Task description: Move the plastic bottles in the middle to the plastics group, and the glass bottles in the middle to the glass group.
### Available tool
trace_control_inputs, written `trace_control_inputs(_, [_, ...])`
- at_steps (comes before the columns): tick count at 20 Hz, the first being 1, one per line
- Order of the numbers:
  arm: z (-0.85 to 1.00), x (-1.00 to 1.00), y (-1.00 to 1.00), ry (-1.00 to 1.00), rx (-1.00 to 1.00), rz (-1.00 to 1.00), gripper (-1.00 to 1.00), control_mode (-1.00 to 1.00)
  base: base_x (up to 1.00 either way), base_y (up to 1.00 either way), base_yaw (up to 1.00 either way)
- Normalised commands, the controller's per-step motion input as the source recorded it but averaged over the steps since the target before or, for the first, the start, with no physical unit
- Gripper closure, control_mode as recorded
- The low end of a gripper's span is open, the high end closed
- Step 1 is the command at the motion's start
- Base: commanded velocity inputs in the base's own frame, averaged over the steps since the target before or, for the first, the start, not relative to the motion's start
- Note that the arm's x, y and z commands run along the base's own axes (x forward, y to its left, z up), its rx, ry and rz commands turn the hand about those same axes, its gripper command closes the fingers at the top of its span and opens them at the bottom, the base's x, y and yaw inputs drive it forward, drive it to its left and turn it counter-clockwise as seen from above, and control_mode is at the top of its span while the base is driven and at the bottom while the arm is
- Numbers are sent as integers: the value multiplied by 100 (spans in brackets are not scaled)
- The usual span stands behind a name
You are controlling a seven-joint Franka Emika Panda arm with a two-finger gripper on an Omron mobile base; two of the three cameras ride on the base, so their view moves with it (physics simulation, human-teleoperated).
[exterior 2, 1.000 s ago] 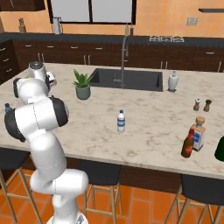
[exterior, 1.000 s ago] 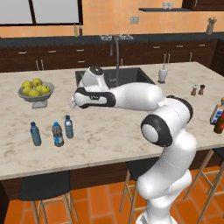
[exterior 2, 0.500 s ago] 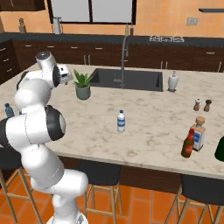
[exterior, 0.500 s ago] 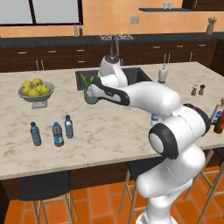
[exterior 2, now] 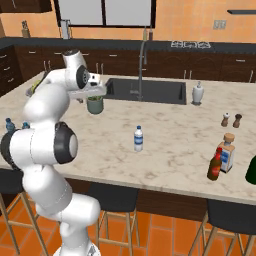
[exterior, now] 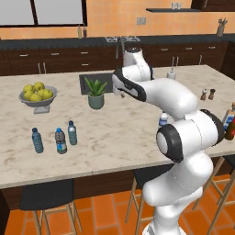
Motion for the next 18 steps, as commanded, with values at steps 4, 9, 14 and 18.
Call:
trace_control_inputs(4, [-9, 1, -100, 32, 15, -49, -100, -100, 0, 0, 0])
trace_control_inputs(9, [-8, 3, -100, 18, 19, -44, -100, -100, 0, 0, 0])
trace_control_inputs(14, [-7, 3, -92, 19, 19, -40, -100, -100, 0, 0, 0])
trace_control_inputs(18, [-55, 0, -65, 17, 7, -24, -100, -100, 0, 0, 0])
